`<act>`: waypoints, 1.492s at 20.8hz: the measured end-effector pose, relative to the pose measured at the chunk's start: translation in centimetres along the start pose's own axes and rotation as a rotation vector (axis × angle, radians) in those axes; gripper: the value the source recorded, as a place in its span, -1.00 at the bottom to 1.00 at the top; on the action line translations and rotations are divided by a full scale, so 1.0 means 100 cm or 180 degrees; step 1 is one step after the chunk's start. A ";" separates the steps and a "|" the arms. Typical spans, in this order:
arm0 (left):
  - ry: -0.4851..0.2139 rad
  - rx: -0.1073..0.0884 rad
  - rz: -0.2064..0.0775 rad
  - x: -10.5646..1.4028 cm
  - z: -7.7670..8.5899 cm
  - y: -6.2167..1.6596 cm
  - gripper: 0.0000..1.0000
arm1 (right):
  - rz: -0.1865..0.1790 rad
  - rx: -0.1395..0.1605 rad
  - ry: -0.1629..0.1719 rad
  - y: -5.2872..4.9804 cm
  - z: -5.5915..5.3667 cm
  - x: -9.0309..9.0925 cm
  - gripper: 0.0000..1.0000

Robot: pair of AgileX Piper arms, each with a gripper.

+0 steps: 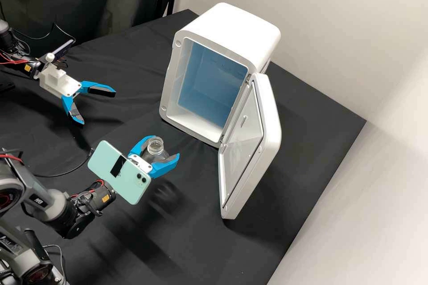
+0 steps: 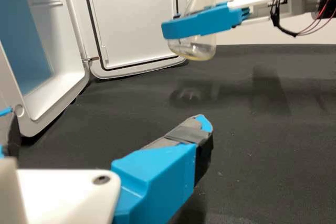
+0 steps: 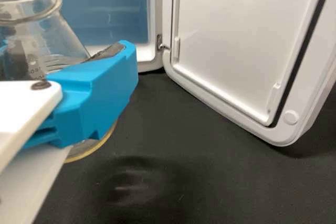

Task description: Place the flask in the incubator

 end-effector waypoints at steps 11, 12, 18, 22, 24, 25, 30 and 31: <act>-0.0001 0.0006 0.0009 0.000 0.000 0.0007 1.00 | 0.0167 -0.0017 -0.0144 -0.002 -0.002 0.074 -1.00; -0.0001 0.0006 0.0009 0.000 0.000 0.0007 1.00 | 0.0196 -0.0032 -0.0130 -0.001 -0.003 0.081 -1.00; -0.0007 0.0010 0.0013 -0.001 0.001 0.0010 1.00 | 0.0481 -0.0009 -0.0012 0.011 -0.015 0.116 -1.00; -0.0009 0.0023 0.0034 -0.005 0.004 0.0024 1.00 | 0.0518 -0.0102 0.0150 0.008 -0.038 0.144 -1.00; -0.0011 0.0018 0.0032 -0.008 0.005 0.0018 1.00 | 0.0529 -0.0145 0.0173 0.007 -0.050 0.160 -1.00; -0.0010 0.0014 0.0025 -0.008 0.006 0.0012 1.00 | 0.0501 -0.0163 0.0144 0.006 -0.054 0.169 -1.00; -0.0012 0.0021 0.0034 -0.016 0.010 0.0012 1.00 | 0.0492 -0.0234 0.0048 0.008 -0.068 0.202 -1.00; 0.0008 0.0019 0.0035 -0.018 0.010 0.0011 1.00 | 0.0503 -0.0242 0.0055 0.009 -0.070 0.206 -1.00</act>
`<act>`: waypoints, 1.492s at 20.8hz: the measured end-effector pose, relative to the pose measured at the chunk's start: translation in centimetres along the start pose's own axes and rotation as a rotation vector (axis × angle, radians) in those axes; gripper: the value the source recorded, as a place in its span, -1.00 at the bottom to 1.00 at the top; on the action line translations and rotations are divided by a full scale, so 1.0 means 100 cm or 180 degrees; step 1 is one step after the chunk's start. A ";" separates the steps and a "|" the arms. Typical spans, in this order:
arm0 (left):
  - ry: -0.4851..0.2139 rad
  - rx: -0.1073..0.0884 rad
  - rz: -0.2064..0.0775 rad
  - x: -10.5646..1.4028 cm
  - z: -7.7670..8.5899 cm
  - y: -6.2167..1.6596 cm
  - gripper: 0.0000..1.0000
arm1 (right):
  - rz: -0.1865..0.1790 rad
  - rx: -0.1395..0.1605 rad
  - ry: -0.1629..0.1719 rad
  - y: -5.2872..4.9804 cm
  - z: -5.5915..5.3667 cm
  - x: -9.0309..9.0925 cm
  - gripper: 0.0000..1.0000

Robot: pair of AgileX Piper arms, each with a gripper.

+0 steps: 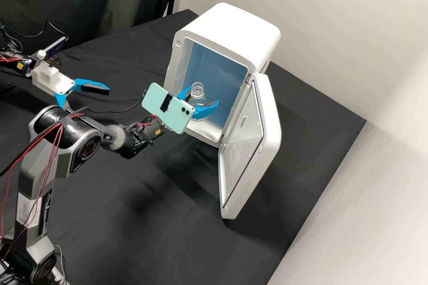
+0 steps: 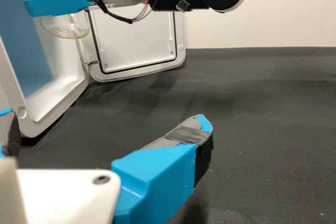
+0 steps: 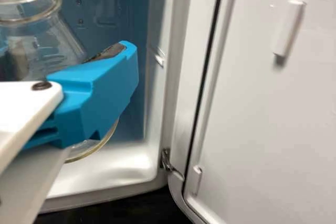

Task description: Place the flask in the incubator

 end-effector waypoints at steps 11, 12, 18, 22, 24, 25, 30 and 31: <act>0.0050 0.0008 0.0036 -0.004 -0.002 0.0019 1.00 | -0.0042 -0.0144 -0.0099 -0.010 -0.002 0.040 -1.00; 0.0050 0.0008 0.0036 -0.004 -0.002 0.0019 1.00 | -0.0038 -0.0143 -0.0119 -0.011 -0.002 0.045 -1.00; 0.0056 -0.0041 -0.0039 -0.002 -0.004 -0.0034 1.00 | -0.0071 -0.0131 -0.0137 -0.017 -0.011 0.074 -1.00; 0.0062 -0.0072 -0.0094 0.001 -0.006 -0.0069 1.00 | -0.0124 -0.0086 -0.0176 -0.019 -0.015 0.092 -1.00; 0.0057 -0.0083 -0.0114 0.002 -0.006 -0.0083 1.00 | -0.0171 -0.0096 -0.0222 -0.020 -0.016 0.102 -1.00; 0.0039 -0.0088 -0.0131 0.003 -0.005 -0.0094 1.00 | -0.0192 -0.0087 -0.0252 -0.022 -0.016 0.107 -1.00; 0.0039 -0.0106 -0.0167 0.005 -0.008 -0.0119 1.00 | -0.0232 -0.0095 -0.0291 -0.024 -0.021 0.129 -1.00; 0.0040 -0.0112 -0.0175 0.005 -0.009 -0.0125 1.00 | -0.0226 -0.0122 -0.0289 -0.024 -0.022 0.131 -1.00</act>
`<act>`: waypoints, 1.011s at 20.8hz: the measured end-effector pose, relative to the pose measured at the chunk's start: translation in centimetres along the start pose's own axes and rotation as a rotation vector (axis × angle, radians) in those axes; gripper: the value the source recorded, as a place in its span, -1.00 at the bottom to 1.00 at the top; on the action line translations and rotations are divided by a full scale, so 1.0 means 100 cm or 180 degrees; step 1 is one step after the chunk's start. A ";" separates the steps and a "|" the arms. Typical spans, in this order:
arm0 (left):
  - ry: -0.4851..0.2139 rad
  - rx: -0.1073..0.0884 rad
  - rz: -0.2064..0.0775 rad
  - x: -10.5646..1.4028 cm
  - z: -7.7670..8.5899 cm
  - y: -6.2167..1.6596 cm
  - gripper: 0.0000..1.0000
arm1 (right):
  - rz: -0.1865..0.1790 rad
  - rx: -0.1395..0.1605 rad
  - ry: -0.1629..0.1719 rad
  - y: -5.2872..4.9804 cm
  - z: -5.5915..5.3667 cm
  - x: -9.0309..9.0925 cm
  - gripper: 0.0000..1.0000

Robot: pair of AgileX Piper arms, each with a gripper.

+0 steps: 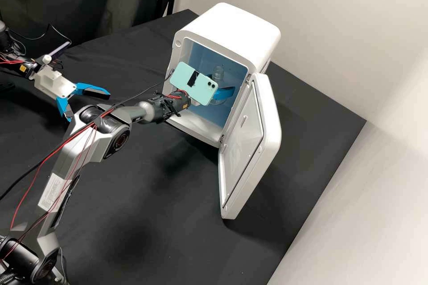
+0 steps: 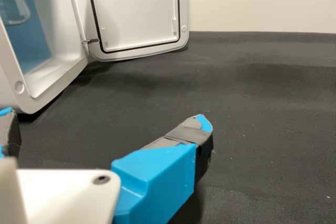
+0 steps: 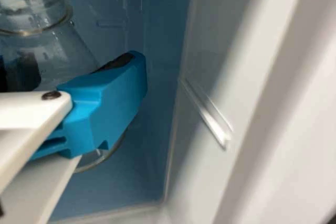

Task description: Place the flask in the incubator

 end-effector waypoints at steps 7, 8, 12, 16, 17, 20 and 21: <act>-0.0002 0.0012 0.0019 0.004 -0.002 0.0017 1.00 | -0.0009 -0.0066 0.0000 0.003 -0.006 0.011 -1.00; -0.0009 0.0017 0.0022 0.004 -0.002 0.0021 1.00 | 0.0004 -0.0069 -0.0001 0.004 -0.007 0.011 -1.00; -0.0030 0.0049 0.0020 0.005 -0.001 0.0021 1.00 | 0.0026 -0.0095 -0.0003 0.006 -0.008 0.012 -1.00; -0.0032 0.0044 -0.0008 0.006 -0.001 0.0000 1.00 | 0.0026 -0.0107 -0.0003 0.006 -0.008 0.012 -1.00; -0.0030 0.0041 -0.0019 0.006 -0.001 -0.0005 1.00 | 0.0026 -0.0121 -0.0003 0.006 -0.008 0.012 -1.00; -0.0030 0.0042 -0.0018 0.008 -0.002 -0.0003 1.00 | 0.0027 -0.0163 -0.0002 0.005 -0.008 0.013 -1.00; -0.0032 0.0042 -0.0011 0.008 -0.002 -0.0001 1.00 | 0.0026 -0.0185 -0.0005 0.003 -0.007 0.015 -1.00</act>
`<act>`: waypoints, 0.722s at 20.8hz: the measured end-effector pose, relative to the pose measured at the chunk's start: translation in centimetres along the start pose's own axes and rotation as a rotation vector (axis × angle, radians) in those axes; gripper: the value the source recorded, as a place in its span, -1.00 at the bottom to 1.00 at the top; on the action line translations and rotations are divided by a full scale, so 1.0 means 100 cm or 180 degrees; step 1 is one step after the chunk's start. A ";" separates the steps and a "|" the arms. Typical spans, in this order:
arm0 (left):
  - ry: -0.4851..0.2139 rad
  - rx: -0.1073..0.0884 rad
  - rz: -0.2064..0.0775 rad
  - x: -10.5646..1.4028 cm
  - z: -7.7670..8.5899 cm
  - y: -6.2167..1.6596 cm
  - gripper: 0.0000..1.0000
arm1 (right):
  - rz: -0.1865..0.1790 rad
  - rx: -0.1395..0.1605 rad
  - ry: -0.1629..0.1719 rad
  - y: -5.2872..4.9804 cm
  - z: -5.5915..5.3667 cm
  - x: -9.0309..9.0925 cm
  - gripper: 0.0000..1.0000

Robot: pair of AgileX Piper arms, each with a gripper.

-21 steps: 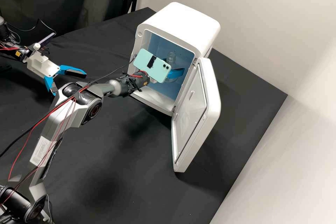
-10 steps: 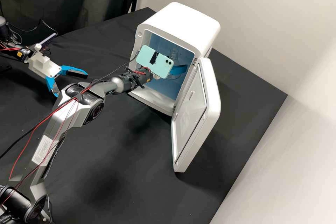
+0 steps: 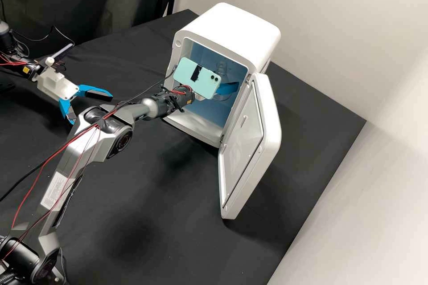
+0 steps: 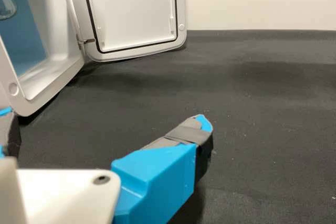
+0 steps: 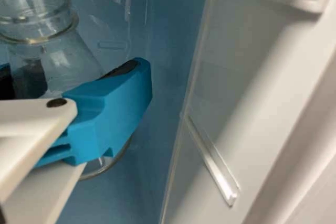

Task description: Place the flask in the incubator

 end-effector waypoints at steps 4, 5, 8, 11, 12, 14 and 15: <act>-0.0007 0.0023 -0.0008 0.000 0.000 -0.0006 1.00 | -0.0168 -0.0081 -0.0083 -0.023 0.008 0.005 -1.00; -0.0006 0.0038 -0.0019 0.001 0.000 -0.0014 1.00 | -0.0229 -0.0005 -0.0130 -0.030 0.009 0.005 -1.00; -0.0030 0.0042 -0.0048 0.002 0.001 -0.0034 1.00 | -0.0300 0.0086 -0.0209 -0.042 0.013 0.005 -1.00; -0.0024 0.0040 -0.0046 0.002 0.001 -0.0033 1.00 | -0.0315 0.0089 -0.0217 -0.045 0.014 0.005 -1.00; -0.0024 0.0040 -0.0046 0.002 0.001 -0.0033 1.00 | -0.0303 0.0089 -0.0218 -0.044 0.014 0.005 -1.00; -0.0024 0.0040 -0.0046 0.002 0.001 -0.0033 1.00 | -0.0300 0.0082 -0.0226 -0.046 0.015 0.005 -1.00; -0.0024 0.0040 -0.0046 0.002 0.001 -0.0033 1.00 | -0.0312 0.0078 -0.0234 -0.048 0.016 0.005 -1.00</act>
